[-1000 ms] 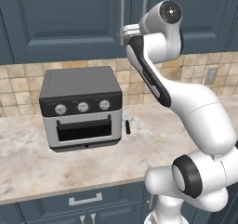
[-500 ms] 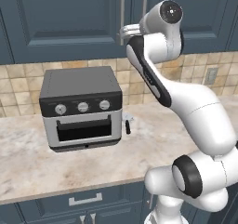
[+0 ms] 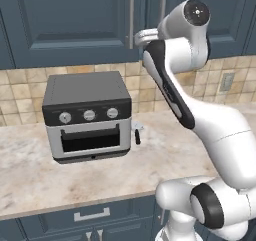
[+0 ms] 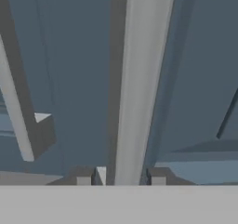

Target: Pick the dish brush and soap dispenser from the cabinet and place them on the counter.

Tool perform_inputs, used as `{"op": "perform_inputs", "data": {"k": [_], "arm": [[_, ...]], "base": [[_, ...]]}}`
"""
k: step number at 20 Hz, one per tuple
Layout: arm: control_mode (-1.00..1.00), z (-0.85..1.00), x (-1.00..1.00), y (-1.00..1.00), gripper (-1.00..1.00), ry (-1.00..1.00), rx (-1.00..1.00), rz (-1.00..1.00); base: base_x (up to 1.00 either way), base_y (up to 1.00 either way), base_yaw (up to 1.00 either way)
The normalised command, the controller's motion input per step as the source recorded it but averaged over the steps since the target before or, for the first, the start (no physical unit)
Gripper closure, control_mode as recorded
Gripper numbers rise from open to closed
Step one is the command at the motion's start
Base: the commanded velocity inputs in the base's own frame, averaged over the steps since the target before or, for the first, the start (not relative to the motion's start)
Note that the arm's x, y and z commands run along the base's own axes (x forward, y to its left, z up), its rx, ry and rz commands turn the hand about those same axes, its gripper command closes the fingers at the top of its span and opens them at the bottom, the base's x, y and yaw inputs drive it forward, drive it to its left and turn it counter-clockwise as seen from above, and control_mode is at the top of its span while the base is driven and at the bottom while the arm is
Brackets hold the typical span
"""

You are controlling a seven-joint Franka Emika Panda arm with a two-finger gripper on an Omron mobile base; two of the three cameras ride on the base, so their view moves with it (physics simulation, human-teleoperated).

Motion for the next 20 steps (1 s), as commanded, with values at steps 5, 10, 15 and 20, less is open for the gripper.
{"op": "perform_inputs", "data": {"k": [5,10,15,20], "arm": [[-1.0,-0.3,-0.62,-0.21,1.0,-0.14,0.11,0.04],[-1.0,-0.28,-0.6,-0.39,1.0,-0.18,0.14,0.14],[-1.0,-0.03,-0.24,-0.36,1.0,-0.01,0.12,0.05],[-1.0,-0.01,-0.13,-0.38,1.0,0.01,0.07,0.05]], "base": [[0.0,0.0,0.0],[0.0,0.0,0.0],[0.0,0.0,0.0],[0.0,0.0,0.0]]}}
